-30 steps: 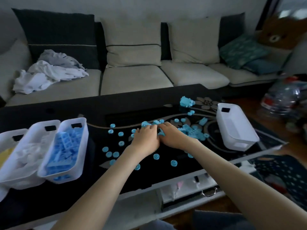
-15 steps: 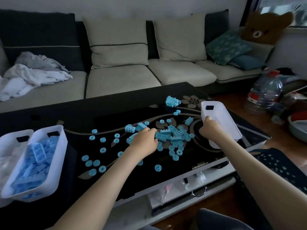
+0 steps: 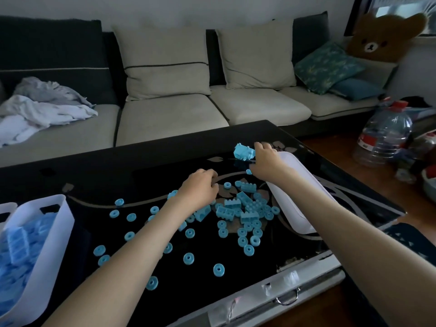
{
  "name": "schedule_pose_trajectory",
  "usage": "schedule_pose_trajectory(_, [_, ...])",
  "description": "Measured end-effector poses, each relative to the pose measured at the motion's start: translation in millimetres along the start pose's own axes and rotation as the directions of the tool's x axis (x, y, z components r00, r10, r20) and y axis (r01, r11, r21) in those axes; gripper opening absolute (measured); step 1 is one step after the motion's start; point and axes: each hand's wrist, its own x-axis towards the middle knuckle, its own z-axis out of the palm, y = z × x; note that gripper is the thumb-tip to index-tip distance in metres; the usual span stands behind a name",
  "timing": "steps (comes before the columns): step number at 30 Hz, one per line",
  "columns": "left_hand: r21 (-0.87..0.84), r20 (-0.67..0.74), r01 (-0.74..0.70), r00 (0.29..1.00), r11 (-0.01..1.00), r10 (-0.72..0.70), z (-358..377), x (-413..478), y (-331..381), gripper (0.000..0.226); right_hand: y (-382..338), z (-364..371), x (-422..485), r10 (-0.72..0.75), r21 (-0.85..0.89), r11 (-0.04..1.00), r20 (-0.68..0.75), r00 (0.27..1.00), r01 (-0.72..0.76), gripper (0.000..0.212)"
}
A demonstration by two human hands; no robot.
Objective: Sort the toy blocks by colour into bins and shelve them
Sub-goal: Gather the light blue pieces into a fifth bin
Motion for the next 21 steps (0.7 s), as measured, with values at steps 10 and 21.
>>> schedule_pose_trajectory(10, [-0.027,-0.054,0.056,0.997,0.998,-0.057,-13,60,-19,0.039,-9,40,103,0.139,-0.303,0.943,-0.009,0.990,-0.135,0.036])
schedule_pose_trajectory(21, [-0.115,-0.092,0.046,0.994,0.992,-0.057,-17,15,-10,0.032,-14,-4,33,-0.004,0.000,1.000,-0.231,0.973,0.004,0.034])
